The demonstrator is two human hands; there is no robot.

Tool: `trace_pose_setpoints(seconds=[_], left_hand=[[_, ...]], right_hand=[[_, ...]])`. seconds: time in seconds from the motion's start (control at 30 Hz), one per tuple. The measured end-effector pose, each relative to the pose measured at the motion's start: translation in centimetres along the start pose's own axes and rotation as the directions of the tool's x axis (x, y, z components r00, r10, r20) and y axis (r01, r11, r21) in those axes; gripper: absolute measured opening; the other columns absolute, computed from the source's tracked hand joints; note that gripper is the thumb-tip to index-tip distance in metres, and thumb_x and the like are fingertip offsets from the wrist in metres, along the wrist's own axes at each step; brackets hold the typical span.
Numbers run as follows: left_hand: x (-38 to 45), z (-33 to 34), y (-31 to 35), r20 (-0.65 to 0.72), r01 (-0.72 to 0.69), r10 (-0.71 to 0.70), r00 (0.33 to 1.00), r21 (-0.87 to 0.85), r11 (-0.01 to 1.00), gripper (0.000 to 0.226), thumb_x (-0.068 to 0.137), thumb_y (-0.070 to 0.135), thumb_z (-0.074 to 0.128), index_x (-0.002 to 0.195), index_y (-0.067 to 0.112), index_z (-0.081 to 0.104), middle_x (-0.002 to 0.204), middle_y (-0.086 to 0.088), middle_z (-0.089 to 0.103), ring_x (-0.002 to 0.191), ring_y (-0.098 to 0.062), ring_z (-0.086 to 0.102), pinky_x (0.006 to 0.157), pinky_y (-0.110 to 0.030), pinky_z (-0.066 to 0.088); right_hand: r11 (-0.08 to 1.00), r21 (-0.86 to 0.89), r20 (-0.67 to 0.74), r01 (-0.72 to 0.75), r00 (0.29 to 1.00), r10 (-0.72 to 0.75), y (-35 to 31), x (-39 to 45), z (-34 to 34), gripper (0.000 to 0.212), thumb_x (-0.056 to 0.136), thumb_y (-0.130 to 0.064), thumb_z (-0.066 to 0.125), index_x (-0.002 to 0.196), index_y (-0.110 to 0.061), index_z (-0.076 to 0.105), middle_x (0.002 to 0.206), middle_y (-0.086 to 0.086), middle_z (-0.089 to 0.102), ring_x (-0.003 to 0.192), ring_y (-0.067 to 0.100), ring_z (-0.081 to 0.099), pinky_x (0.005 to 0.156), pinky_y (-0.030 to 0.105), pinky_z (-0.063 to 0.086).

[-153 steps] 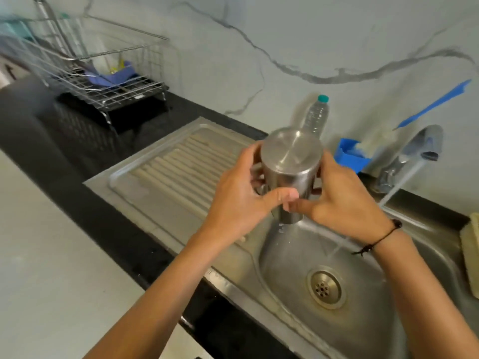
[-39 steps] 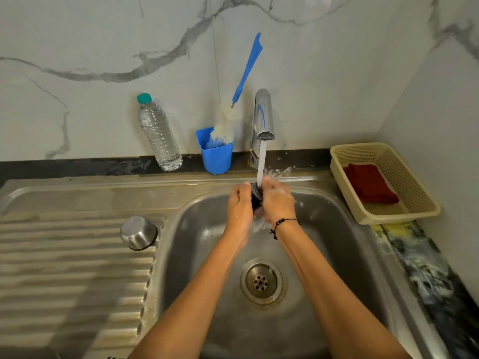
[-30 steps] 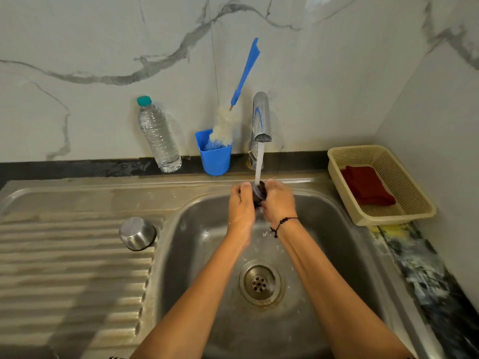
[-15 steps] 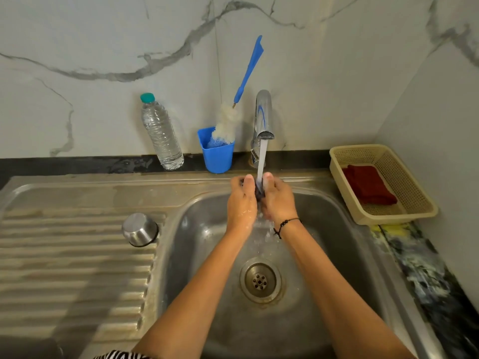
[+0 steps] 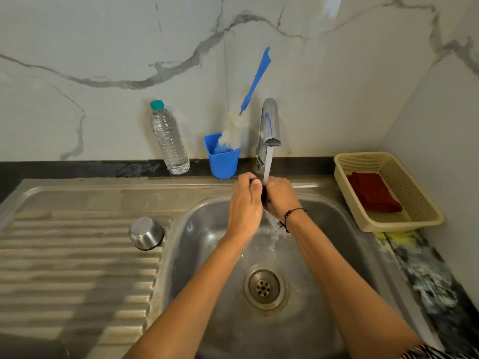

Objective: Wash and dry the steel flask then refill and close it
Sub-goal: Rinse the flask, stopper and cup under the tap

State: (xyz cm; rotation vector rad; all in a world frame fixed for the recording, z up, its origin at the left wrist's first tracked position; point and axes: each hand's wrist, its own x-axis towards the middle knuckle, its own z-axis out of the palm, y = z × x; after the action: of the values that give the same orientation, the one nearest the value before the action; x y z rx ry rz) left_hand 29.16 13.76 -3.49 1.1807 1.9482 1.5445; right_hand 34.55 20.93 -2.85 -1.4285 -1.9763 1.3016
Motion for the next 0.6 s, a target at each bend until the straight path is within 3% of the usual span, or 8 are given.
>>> trace_pose_setpoints(seconds=[0.1, 0.2, 0.33, 0.4, 0.43, 0.5, 0.53, 0.6], left_hand=[[-0.1, 0.2, -0.3, 0.004, 0.021, -0.021, 1.000, 0.003, 1.000, 0.013, 0.103, 0.021, 0.034, 0.097, 0.016, 0.045, 0.085, 0.003, 0.046, 0.071, -0.004, 0.044, 0.060, -0.005, 0.036], [0.4, 0.3, -0.5, -0.021, 0.129, -0.131, 0.991, -0.073, 0.989, 0.017, 0.103, 0.021, 0.033, 0.090, 0.019, 0.043, 0.080, 0.002, 0.047, 0.067, -0.005, 0.045, 0.058, -0.010, 0.038], [-0.2, 1.0, -0.6, -0.005, 0.069, -0.069, 0.998, 0.051, 0.996, 0.015, 0.102, 0.023, 0.036, 0.102, 0.015, 0.048, 0.095, -0.004, 0.052, 0.082, -0.010, 0.051, 0.067, -0.012, 0.040], [-0.2, 0.9, -0.7, -0.001, 0.038, -0.038, 0.999, 0.103, 0.994, 0.018, 0.100, 0.023, 0.038, 0.108, 0.012, 0.050, 0.099, -0.006, 0.052, 0.087, -0.014, 0.050, 0.069, -0.020, 0.041], [-0.1, 0.8, -0.7, 0.002, 0.026, -0.026, 1.000, 0.111, 0.993, 0.019, 0.100, 0.022, 0.038, 0.109, 0.011, 0.050, 0.100, -0.006, 0.052, 0.088, -0.014, 0.050, 0.069, -0.020, 0.040], [0.0, 0.3, -0.6, 0.008, -0.018, 0.017, 1.000, 0.119, 0.993, 0.017, 0.099, 0.020, 0.039, 0.107, 0.011, 0.051, 0.101, -0.006, 0.051, 0.088, -0.013, 0.048, 0.069, -0.014, 0.038], [0.0, 0.1, -0.6, 0.005, -0.058, 0.058, 0.998, 0.123, 0.991, 0.017, 0.099, 0.020, 0.040, 0.107, 0.011, 0.052, 0.101, -0.006, 0.051, 0.089, -0.012, 0.047, 0.069, -0.011, 0.037], [-0.2, -0.2, -0.4, 0.007, -0.132, 0.132, 0.991, 0.098, 0.986, 0.022, 0.095, 0.026, 0.037, 0.106, 0.013, 0.050, 0.099, 0.000, 0.049, 0.090, -0.011, 0.047, 0.072, -0.007, 0.036]], right_hand=[[0.989, 0.140, 0.052, -0.045, 0.998, 0.038, 0.0, -0.3, 0.2, 0.033, 0.100, -0.022, 0.028, 0.072, -0.019, 0.047, 0.067, 0.005, 0.048, 0.060, 0.016, 0.045, 0.062, 0.036, 0.045], [0.990, -0.116, 0.011, 0.076, 0.997, -0.076, 0.5, -1.0, 1.2, 0.036, 0.101, -0.028, 0.022, 0.072, -0.020, 0.043, 0.068, 0.001, 0.050, 0.063, 0.015, 0.047, 0.060, 0.026, 0.038], [0.987, -0.155, -0.030, 0.028, 0.999, -0.033, 1.0, -1.1, 1.0, 0.033, 0.101, -0.027, 0.026, 0.078, -0.016, 0.046, 0.068, -0.001, 0.051, 0.064, 0.016, 0.051, 0.061, 0.028, 0.045], [0.999, -0.035, 0.011, -0.028, 1.000, 0.029, 0.2, -1.4, 0.6, 0.028, 0.100, -0.024, 0.033, 0.087, -0.009, 0.053, 0.072, 0.004, 0.055, 0.065, 0.018, 0.054, 0.064, 0.031, 0.050], [0.995, 0.059, 0.070, -0.079, 0.995, 0.075, 0.0, -1.3, 0.4, 0.027, 0.099, -0.022, 0.035, 0.090, -0.006, 0.055, 0.070, 0.004, 0.054, 0.059, 0.016, 0.054, 0.057, 0.029, 0.050], [0.914, 0.316, 0.228, -0.255, 0.955, 0.188, -0.4, -1.6, -0.3, 0.030, 0.098, -0.022, 0.035, 0.078, -0.009, 0.053, 0.054, 0.001, 0.044, 0.037, 0.009, 0.039, 0.035, 0.020, 0.032], [0.851, 0.383, 0.324, -0.361, 0.915, 0.242, -0.5, -1.6, -0.7, 0.034, 0.096, -0.024, 0.034, 0.067, -0.013, 0.049, 0.047, -0.001, 0.038, 0.032, 0.007, 0.031, 0.033, 0.015, 0.022], [0.813, 0.393, 0.411, -0.429, 0.873, 0.262, -0.4, -1.6, -1.2, 0.038, 0.094, -0.025, 0.032, 0.058, -0.016, 0.041, 0.041, -0.004, 0.033, 0.030, 0.007, 0.024, 0.035, 0.012, 0.015]])
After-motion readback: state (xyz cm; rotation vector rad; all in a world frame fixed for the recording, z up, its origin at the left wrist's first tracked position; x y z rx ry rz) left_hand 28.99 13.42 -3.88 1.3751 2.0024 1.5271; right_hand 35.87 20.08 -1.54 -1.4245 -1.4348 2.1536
